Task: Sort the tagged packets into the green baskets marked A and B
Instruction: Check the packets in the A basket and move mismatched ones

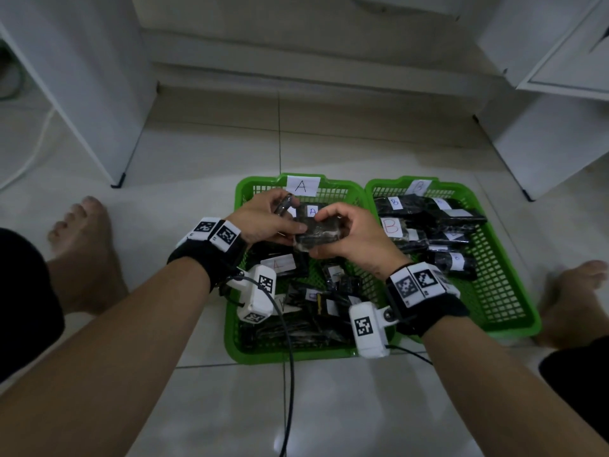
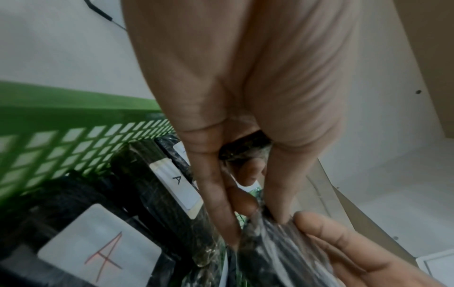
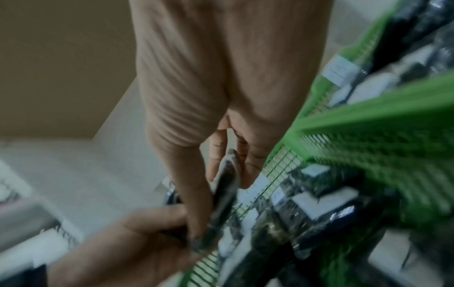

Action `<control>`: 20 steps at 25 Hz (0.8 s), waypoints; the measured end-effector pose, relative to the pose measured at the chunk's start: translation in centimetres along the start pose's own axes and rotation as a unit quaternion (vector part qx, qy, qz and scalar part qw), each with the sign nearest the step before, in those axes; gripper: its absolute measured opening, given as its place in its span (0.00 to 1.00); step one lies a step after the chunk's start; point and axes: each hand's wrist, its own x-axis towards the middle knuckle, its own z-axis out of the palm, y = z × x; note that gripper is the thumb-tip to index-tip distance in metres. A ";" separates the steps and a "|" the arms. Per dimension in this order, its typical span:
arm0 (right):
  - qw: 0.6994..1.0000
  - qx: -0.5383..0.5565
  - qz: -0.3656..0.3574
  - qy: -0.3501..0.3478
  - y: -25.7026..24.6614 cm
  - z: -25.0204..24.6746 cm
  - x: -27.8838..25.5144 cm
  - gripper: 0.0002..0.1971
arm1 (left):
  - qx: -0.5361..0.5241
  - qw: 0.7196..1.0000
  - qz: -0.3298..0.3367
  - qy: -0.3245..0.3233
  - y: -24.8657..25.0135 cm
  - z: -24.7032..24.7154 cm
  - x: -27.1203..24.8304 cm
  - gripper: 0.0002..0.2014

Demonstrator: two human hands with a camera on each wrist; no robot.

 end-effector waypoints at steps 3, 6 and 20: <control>0.999 -0.037 -0.002 -0.005 0.5 -0.1 0.4 0.29 | -0.011 1.000 0.002 0.007 0.1 -0.2 -0.2 0.19; 0.994 0.077 0.076 0.002 0.0 0.2 0.3 0.19 | -0.014 1.000 0.012 0.021 0.2 -0.4 0.0 0.11; 0.980 -0.182 -0.041 0.073 -0.8 -1.1 0.2 0.36 | 0.095 0.990 0.092 0.053 1.2 0.0 0.7 0.14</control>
